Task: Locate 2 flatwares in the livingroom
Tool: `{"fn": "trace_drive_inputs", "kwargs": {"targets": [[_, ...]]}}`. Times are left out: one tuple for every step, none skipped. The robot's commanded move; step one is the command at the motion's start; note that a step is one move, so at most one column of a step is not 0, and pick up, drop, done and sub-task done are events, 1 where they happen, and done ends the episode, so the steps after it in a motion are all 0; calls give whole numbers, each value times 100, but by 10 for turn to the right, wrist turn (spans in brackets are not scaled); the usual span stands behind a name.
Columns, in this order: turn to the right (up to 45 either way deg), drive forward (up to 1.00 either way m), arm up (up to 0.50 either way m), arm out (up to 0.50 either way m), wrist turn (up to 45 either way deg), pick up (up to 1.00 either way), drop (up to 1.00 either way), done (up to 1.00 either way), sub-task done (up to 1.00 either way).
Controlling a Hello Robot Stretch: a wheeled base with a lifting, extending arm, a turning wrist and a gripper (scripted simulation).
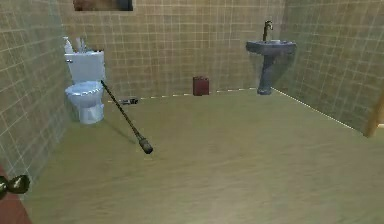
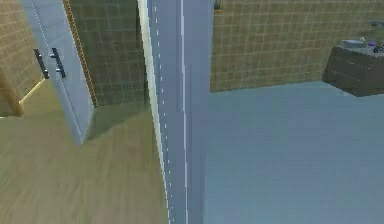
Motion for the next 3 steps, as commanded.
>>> {"fn": "trace_drive_inputs", "kwargs": {"targets": [[360, 0, 0, 0, 0, 0, 0, 0, 0], [0, 100, 0, 0, 0, 0, 0, 0, 0], [0, 100, 0, 0, 0, 0, 0, 0, 0]]}}
